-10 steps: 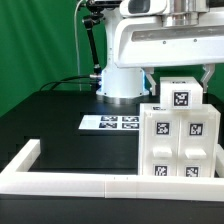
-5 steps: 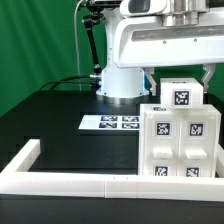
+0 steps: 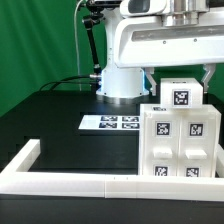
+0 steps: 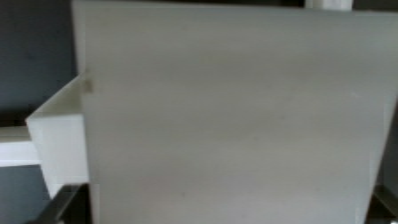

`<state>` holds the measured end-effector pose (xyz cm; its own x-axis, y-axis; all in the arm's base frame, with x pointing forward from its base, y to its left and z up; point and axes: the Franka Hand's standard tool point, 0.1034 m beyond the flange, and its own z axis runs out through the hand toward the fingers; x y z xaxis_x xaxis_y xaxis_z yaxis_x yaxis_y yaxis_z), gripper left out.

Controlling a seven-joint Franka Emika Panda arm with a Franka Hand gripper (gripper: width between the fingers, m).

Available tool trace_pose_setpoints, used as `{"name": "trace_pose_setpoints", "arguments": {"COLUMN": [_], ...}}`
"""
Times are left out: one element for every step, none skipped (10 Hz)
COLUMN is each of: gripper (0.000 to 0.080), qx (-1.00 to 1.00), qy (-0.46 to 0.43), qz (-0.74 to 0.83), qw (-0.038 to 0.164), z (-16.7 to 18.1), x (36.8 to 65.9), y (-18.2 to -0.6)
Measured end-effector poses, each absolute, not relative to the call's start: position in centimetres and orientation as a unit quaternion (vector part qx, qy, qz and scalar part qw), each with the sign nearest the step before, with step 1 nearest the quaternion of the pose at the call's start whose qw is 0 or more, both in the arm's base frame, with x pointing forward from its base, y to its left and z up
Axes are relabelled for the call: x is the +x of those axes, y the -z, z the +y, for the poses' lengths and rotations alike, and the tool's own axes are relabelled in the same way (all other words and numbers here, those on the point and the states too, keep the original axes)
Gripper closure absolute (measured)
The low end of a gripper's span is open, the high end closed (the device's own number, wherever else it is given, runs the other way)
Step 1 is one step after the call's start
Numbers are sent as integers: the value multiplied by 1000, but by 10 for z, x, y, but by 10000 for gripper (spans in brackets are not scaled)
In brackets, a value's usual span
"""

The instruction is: Assemble cabinet

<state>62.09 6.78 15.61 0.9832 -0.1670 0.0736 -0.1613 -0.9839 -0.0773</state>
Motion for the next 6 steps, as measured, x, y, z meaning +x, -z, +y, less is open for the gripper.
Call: {"name": "trace_pose_setpoints", "arguments": {"gripper": [240, 240, 240, 240, 240, 240], "qx": [-993, -990, -981, -969, -958, -940], "qy": [39, 38, 35, 32, 29, 24], "qz": [109, 128, 187, 243, 280, 335], "qw": [37, 38, 44, 46, 48, 55], "z": [68, 69, 71, 76, 80, 82], "x": [621, 621, 620, 620, 619, 619], "y": [-156, -156, -156, -156, -156, -156]}}
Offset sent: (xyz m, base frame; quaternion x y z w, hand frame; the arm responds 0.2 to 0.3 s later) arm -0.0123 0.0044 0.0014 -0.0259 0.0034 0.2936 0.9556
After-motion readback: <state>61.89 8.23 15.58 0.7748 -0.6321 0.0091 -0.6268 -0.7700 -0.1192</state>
